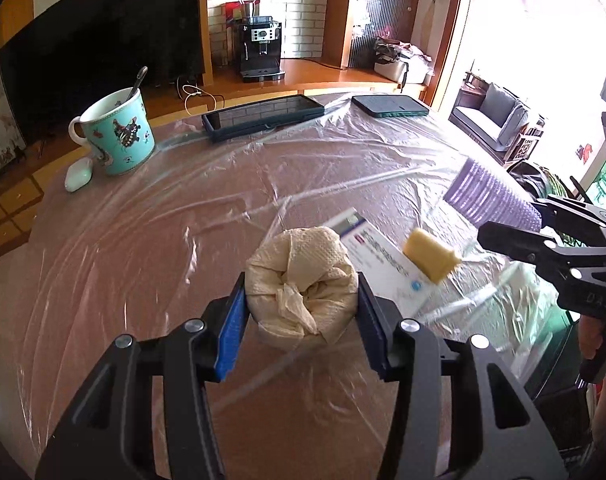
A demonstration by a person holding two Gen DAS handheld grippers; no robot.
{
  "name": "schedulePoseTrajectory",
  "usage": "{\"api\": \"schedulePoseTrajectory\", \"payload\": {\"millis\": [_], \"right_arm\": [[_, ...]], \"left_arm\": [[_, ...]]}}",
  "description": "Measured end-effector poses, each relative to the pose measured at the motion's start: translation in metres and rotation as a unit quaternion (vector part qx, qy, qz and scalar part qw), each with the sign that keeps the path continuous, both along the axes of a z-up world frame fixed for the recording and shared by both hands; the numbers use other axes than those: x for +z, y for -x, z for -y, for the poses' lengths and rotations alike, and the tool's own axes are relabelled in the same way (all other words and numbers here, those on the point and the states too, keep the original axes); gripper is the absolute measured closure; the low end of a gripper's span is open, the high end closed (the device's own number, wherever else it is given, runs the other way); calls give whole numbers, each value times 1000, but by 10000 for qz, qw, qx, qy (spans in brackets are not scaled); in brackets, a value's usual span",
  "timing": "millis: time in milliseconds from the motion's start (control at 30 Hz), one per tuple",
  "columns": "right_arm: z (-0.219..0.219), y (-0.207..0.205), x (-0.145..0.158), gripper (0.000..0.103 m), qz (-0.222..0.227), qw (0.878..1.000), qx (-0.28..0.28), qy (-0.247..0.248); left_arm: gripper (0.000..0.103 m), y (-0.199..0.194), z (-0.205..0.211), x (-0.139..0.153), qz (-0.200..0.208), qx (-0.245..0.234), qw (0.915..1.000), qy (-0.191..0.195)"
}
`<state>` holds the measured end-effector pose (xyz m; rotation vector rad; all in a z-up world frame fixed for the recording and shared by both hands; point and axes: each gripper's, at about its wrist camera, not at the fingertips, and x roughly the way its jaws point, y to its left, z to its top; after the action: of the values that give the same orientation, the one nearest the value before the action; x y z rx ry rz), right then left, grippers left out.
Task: Collect trash
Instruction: 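Carry the cloth bundle and purple curler over the black trash bin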
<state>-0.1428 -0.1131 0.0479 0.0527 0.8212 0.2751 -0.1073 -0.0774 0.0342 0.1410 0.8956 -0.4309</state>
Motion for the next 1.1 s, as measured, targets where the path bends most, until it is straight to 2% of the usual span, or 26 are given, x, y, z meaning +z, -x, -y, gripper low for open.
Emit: {"api": "schedulePoseTrajectory", "payload": {"millis": [667,1100], "right_arm": [[-20,76,-6,60,-24,9991,420,45],[-31,120,-13,59,-96,9973,729,12]], "left_arm": [[52,73,-17,-7,-38,-150,9998,143],[52,114,-12,-5,50,-384,9992,53]]}}
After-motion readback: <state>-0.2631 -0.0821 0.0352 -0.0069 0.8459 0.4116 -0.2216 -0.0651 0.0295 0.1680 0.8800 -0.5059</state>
